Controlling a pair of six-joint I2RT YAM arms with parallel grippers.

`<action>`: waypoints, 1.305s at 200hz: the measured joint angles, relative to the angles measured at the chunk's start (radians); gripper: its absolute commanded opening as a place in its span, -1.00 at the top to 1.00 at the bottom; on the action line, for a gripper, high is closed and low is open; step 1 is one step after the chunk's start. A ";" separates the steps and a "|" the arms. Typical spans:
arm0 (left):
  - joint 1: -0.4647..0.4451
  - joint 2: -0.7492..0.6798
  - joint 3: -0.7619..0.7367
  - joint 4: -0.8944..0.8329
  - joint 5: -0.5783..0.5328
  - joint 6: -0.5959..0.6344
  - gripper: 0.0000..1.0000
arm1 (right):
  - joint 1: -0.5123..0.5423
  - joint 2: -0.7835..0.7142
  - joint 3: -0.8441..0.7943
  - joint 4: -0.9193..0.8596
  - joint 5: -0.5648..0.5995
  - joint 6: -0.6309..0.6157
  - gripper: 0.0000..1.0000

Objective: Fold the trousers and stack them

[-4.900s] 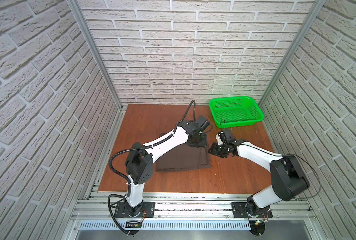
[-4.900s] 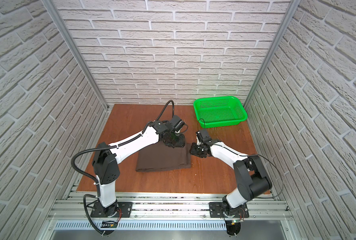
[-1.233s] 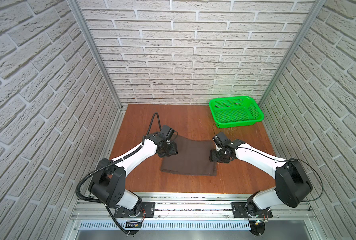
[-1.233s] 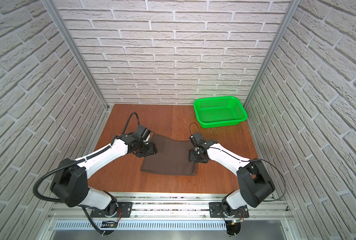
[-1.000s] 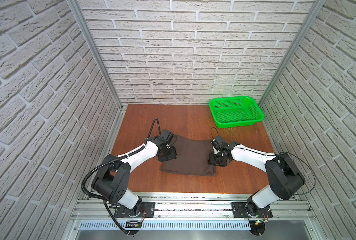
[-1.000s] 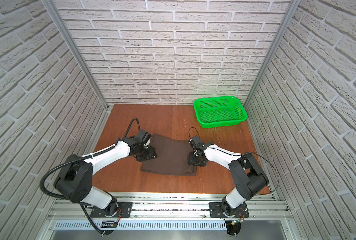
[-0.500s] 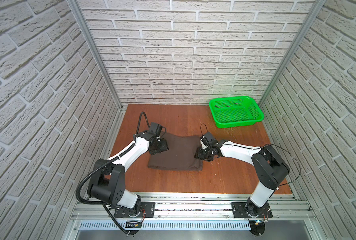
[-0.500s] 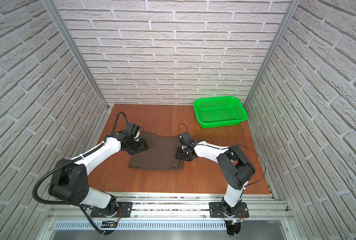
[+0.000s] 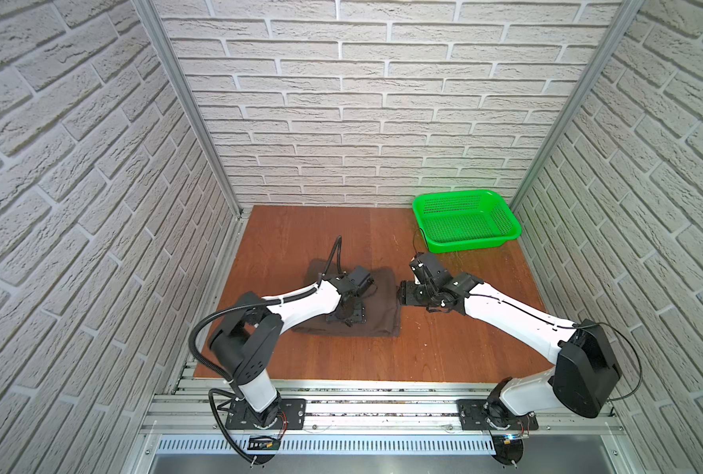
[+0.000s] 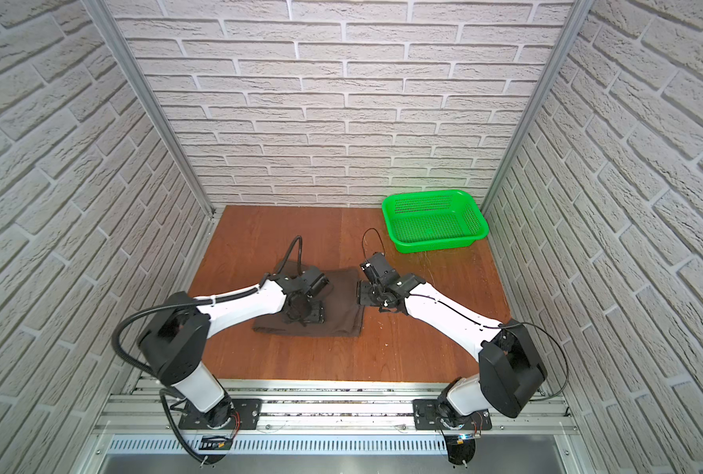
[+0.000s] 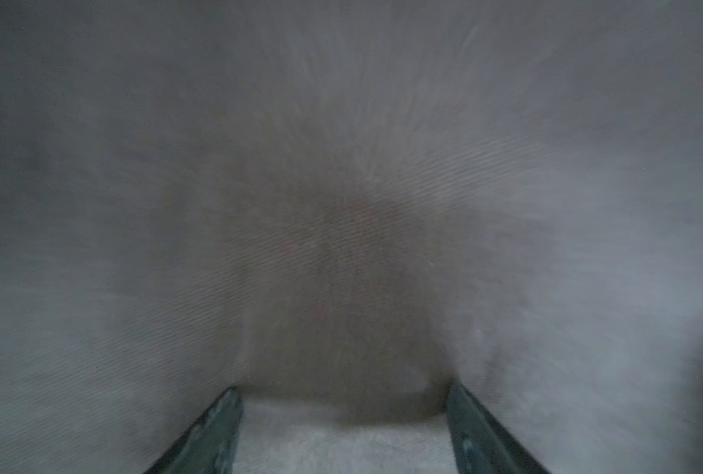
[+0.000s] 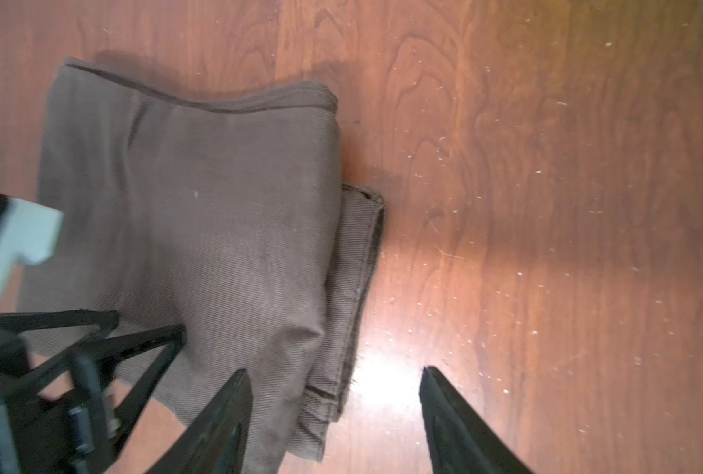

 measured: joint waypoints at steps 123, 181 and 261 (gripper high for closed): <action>0.367 0.320 0.435 -0.130 0.044 0.258 -0.58 | -0.063 -0.078 -0.013 -0.024 0.023 -0.045 -0.33; 0.515 0.503 0.740 -0.233 0.020 0.362 -0.57 | -0.085 -0.102 -0.025 -0.027 0.019 -0.056 -0.32; 0.734 0.862 1.382 -0.433 -0.027 0.489 -0.59 | -0.130 -0.078 0.010 -0.037 0.019 -0.089 -0.32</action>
